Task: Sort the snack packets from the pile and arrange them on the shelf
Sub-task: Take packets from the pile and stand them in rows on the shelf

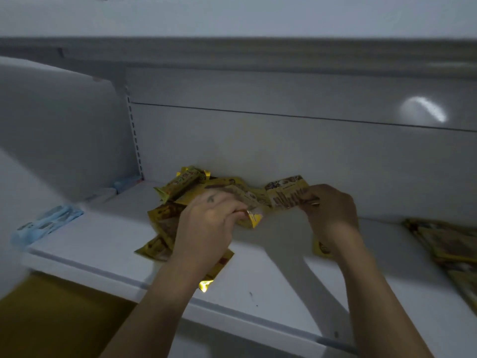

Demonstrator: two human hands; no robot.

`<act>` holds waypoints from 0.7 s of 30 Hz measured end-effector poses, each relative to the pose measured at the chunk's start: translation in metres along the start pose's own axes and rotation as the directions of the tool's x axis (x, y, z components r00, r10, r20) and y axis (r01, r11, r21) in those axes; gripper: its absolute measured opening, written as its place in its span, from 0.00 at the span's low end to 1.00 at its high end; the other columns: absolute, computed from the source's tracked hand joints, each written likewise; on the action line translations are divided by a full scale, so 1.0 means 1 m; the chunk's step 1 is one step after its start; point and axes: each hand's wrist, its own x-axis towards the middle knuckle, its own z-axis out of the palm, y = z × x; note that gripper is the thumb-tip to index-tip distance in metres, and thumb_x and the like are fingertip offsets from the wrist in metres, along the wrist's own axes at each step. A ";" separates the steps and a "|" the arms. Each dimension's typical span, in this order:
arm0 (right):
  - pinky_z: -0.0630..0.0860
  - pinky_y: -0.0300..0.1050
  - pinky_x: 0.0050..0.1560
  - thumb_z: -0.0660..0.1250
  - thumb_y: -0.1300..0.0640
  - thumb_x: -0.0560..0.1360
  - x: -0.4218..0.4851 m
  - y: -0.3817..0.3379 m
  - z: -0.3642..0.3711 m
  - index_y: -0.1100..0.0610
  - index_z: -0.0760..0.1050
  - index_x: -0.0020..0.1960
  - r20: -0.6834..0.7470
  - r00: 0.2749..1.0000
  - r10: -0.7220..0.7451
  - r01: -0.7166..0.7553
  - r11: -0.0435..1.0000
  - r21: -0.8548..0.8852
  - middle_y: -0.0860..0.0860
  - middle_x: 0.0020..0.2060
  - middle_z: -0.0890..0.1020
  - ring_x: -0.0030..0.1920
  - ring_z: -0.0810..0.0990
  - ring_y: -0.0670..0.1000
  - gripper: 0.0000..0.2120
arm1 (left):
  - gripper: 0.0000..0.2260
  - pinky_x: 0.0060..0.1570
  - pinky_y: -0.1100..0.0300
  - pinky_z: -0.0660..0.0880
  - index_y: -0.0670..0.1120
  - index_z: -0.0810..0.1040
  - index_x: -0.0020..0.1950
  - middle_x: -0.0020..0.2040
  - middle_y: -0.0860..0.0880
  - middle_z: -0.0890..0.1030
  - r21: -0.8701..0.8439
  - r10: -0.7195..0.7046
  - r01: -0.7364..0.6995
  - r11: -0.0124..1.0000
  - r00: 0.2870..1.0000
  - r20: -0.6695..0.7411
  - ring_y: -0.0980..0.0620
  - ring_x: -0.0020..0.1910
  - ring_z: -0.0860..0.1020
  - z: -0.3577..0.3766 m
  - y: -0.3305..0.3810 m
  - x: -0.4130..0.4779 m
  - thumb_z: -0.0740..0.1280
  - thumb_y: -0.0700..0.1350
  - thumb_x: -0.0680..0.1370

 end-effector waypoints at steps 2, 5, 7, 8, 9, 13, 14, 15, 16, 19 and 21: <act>0.75 0.42 0.50 0.72 0.64 0.74 -0.011 0.018 -0.026 0.59 0.82 0.52 -0.051 0.999 0.020 -0.017 0.998 0.059 0.52 0.48 0.83 0.49 0.81 0.53 0.07 | 0.09 0.47 0.53 0.75 0.45 0.84 0.41 0.42 0.51 0.84 -0.049 0.014 -0.015 0.999 1.000 -0.023 0.48 0.47 0.81 0.017 0.018 0.003 0.66 0.46 0.76; 0.73 0.36 0.44 0.76 0.66 0.69 -0.030 0.049 -0.064 0.61 0.83 0.49 -0.184 0.979 -0.089 0.083 0.996 -0.043 0.53 0.45 0.84 0.44 0.83 0.53 0.09 | 0.09 0.47 0.51 0.78 0.45 0.85 0.43 0.46 0.50 0.85 -0.117 0.048 -0.049 0.992 0.999 -0.016 0.47 0.48 0.83 0.052 0.050 0.003 0.67 0.47 0.77; 0.72 0.32 0.41 0.79 0.68 0.64 -0.042 0.073 -0.089 0.64 0.83 0.46 -0.226 0.963 -0.149 0.122 0.984 -0.128 0.57 0.44 0.85 0.41 0.83 0.53 0.12 | 0.09 0.46 0.50 0.80 0.45 0.85 0.44 0.47 0.50 0.85 -0.154 0.064 -0.063 0.986 0.998 0.003 0.47 0.49 0.83 0.078 0.075 0.002 0.67 0.48 0.77; 0.73 0.34 0.41 0.80 0.68 0.63 -0.047 0.084 -0.102 0.65 0.83 0.46 -0.223 0.965 -0.140 0.110 0.983 -0.144 0.57 0.44 0.85 0.41 0.84 0.55 0.13 | 0.09 0.45 0.50 0.80 0.45 0.86 0.45 0.48 0.49 0.85 -0.181 0.065 -0.061 0.982 0.998 0.013 0.47 0.49 0.83 0.090 0.089 0.001 0.67 0.48 0.77; 0.75 0.38 0.42 0.80 0.67 0.64 -0.052 0.095 -0.115 0.64 0.83 0.47 -0.218 0.969 -0.118 0.085 0.985 -0.153 0.57 0.44 0.85 0.42 0.84 0.56 0.13 | 0.09 0.45 0.50 0.80 0.45 0.86 0.45 0.48 0.50 0.85 -0.214 0.063 -0.057 0.975 0.998 0.022 0.47 0.49 0.83 0.101 0.104 0.001 0.67 0.48 0.77; 0.71 0.40 0.45 0.78 0.61 0.69 -0.073 0.134 -0.166 0.60 0.83 0.52 -0.191 0.981 0.041 -0.086 0.968 -0.235 0.52 0.48 0.85 0.49 0.82 0.55 0.12 | 0.09 0.42 0.53 0.81 0.46 0.87 0.45 0.46 0.51 0.85 -0.267 0.070 -0.061 0.962 0.997 0.028 0.49 0.46 0.83 0.140 0.165 0.001 0.67 0.48 0.75; 0.71 0.40 0.46 0.77 0.60 0.69 -0.079 0.144 -0.178 0.59 0.83 0.53 -0.193 0.978 0.072 -0.123 0.957 -0.263 0.52 0.50 0.85 0.51 0.81 0.55 0.12 | 0.10 0.41 0.53 0.81 0.46 0.87 0.45 0.46 0.51 0.85 -0.276 0.067 -0.055 0.960 0.997 0.035 0.48 0.46 0.83 0.148 0.180 0.001 0.67 0.48 0.75; 0.72 0.41 0.48 0.76 0.59 0.70 -0.084 0.155 -0.191 0.58 0.83 0.54 -0.201 0.974 0.104 -0.160 0.945 -0.286 0.52 0.52 0.84 0.54 0.81 0.55 0.13 | 0.10 0.41 0.52 0.81 0.46 0.87 0.45 0.45 0.51 0.85 -0.282 0.066 -0.051 0.958 0.997 0.042 0.48 0.45 0.83 0.155 0.195 0.000 0.67 0.48 0.75; 0.72 0.43 0.51 0.76 0.59 0.70 -0.089 0.165 -0.203 0.58 0.83 0.55 -0.213 0.968 0.135 -0.196 0.933 -0.301 0.52 0.54 0.84 0.55 0.80 0.56 0.13 | 0.11 0.40 0.51 0.81 0.46 0.87 0.45 0.45 0.51 0.85 -0.292 0.064 -0.047 0.955 0.997 0.052 0.47 0.44 0.83 0.162 0.210 0.000 0.66 0.48 0.75; 0.73 0.46 0.49 0.76 0.57 0.71 -0.108 0.195 -0.240 0.57 0.82 0.54 -0.276 0.944 0.180 -0.266 0.911 -0.316 0.52 0.53 0.84 0.53 0.80 0.57 0.12 | 0.11 0.39 0.52 0.80 0.47 0.87 0.45 0.44 0.52 0.85 -0.314 0.044 -0.014 0.949 0.995 0.090 0.48 0.42 0.82 0.178 0.251 -0.002 0.66 0.49 0.74; 0.72 0.45 0.46 0.77 0.57 0.71 -0.118 0.215 -0.261 0.56 0.83 0.52 -0.304 0.934 0.189 -0.284 0.908 -0.309 0.52 0.51 0.84 0.51 0.81 0.57 0.11 | 0.11 0.40 0.52 0.80 0.48 0.87 0.44 0.43 0.53 0.85 -0.320 0.037 0.004 0.947 0.992 0.121 0.49 0.42 0.82 0.189 0.276 -0.006 0.66 0.49 0.74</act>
